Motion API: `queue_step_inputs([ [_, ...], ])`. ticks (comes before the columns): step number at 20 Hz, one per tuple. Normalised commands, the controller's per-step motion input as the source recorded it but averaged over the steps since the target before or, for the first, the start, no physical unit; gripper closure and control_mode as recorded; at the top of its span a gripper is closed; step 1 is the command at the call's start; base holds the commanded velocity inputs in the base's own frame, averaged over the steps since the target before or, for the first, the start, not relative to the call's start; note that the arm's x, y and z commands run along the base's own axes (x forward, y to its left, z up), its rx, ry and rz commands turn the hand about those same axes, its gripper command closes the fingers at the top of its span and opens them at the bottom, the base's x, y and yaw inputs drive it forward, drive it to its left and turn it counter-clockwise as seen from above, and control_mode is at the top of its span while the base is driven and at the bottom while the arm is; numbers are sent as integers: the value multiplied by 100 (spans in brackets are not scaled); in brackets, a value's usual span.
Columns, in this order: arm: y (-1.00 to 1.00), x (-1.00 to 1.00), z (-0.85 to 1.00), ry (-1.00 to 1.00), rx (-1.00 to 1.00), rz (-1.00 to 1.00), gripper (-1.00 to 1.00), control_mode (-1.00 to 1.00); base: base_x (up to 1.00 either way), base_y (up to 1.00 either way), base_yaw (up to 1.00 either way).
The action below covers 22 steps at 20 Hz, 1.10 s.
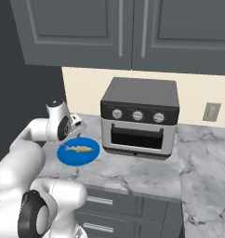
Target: Place the fish on the rack of the oven, and slide the rack back inside. Close the oven door.
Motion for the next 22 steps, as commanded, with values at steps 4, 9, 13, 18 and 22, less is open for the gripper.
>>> queue_step_inputs([
  [4, 14, 45, -41, 5, -3, 1, -100, -100, 0, 0, 0],
  [9, 9, 44, -41, 9, -4, 0, -100, -100, 0, 0, 0],
  [13, 1, 38, -34, 9, -2, 0, -100, -100, 0, 0, 0],
  [18, 0, 41, -29, 9, -1, 0, -100, -100, 0, 0, 0],
  [22, 0, 40, -30, 9, -1, 0, -100, -100, 0, 0, 0],
])
